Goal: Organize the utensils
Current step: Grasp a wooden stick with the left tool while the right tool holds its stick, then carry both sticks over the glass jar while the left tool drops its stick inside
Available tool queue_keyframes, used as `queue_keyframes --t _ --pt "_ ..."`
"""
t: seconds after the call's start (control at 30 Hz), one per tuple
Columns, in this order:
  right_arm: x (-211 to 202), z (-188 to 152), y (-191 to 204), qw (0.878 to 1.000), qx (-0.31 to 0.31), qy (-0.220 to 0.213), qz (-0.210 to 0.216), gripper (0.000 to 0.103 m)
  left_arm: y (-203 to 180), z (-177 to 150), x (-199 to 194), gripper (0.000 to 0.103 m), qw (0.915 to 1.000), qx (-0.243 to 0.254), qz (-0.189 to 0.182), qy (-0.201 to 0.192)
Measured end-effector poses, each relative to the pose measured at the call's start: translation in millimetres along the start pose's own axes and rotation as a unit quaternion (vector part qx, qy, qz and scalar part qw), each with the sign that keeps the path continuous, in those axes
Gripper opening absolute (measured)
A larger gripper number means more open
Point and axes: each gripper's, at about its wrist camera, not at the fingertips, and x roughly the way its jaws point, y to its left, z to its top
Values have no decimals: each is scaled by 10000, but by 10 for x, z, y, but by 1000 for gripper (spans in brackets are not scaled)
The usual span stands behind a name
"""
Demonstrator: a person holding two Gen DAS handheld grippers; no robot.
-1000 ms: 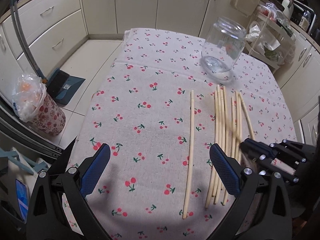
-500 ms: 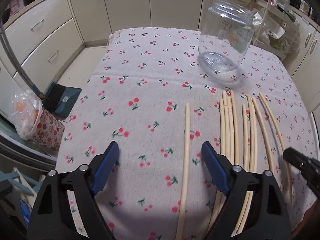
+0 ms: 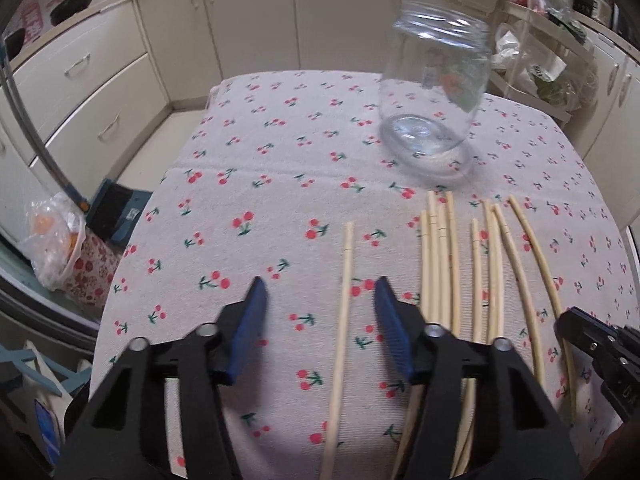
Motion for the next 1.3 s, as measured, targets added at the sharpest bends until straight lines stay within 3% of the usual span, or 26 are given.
queue_keyframes --t 0.03,0.1,0.2,0.4,0.6,0.9,1.1,1.3 --pt "5 -1 8 10000 -32 -15 -22 6 -21 0 -8 38 10000 41 -36 -25" --pt "12 -1 32 9999 -140 -55 -81 6 -55 5 -13 19 9997 133 -170 -61" --pt "21 5 16 9999 -114 -90 -16 6 -54 20 -11 5 9991 138 -400 -10" --pt "-70 25 -111 9973 387 -286 558 6 87 33 -138 5 9949 -114 -992 -129" --pt "-394 103 13 9913 274 -991 824 6 267 128 -539 5 9847 -329 -1522 -786" --pt "-636 278 155 9824 268 -1490 1090 6 408 361 -942 5 9725 -444 -1803 -1408" --pt "-698 450 249 9784 104 -1699 1170 6 362 715 -1144 5 9591 -465 -2021 -1927" --pt "-652 451 172 9763 201 -1804 1176 6 244 1277 -1232 5 9399 -658 -2148 -2571"
